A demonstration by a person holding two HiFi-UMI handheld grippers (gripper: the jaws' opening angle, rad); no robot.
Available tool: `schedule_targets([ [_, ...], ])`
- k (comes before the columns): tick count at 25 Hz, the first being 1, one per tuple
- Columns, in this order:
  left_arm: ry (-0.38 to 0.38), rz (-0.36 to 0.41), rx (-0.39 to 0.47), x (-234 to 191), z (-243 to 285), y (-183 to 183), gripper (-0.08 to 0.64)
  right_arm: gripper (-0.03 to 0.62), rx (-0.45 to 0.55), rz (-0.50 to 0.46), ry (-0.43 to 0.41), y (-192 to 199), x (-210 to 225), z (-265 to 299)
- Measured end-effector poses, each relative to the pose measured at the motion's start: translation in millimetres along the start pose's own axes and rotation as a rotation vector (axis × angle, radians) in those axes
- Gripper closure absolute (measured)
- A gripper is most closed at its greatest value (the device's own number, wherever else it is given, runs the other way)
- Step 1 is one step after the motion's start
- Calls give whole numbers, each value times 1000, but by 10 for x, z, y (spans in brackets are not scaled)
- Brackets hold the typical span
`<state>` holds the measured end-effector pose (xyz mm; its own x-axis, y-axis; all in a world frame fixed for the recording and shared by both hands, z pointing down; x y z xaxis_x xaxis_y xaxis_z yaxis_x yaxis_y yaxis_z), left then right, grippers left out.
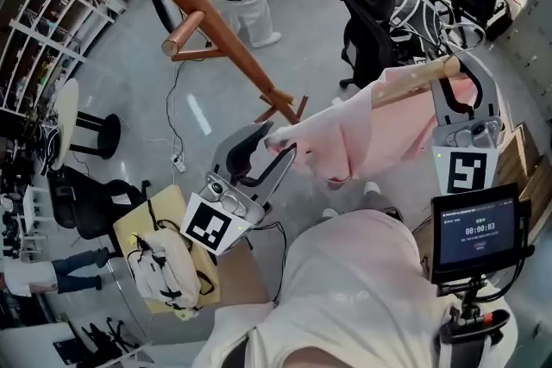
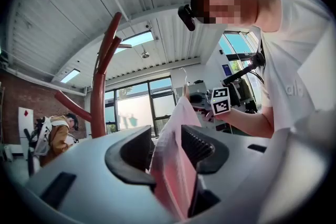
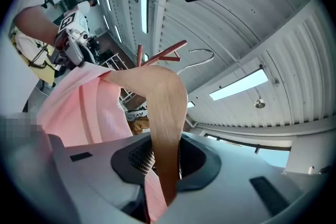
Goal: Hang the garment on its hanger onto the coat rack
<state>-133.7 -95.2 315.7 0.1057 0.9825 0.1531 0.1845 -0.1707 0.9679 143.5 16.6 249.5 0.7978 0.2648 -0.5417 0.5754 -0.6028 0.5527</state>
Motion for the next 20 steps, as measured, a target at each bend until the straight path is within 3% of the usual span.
schedule_targets([
  [3, -57, 27, -7, -186, 66, -106, 390, 491, -10, 48, -54, 212, 67, 360],
  [7, -160, 54, -36, -452, 229, -74, 391, 491, -223, -4, -223, 759, 111, 700],
  [18, -335, 176, 12, -669, 230, -660, 396, 491, 11, 100, -436, 996, 23, 1923],
  [20, -361, 203, 10, -711, 242, -751, 422, 491, 48, 116, -464, 1022, -23, 2110],
])
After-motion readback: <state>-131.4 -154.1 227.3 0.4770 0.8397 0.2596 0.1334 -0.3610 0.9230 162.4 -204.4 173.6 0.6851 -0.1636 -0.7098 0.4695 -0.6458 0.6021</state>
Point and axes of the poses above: the fingertips, and each gripper's own axes: z forward along the fingers, x to its right, y out of its underside, the point moved 8 cm from there along -z, backward along the fingers, and after that the axes turned 14 degrees about x, right-handed, at the moved point
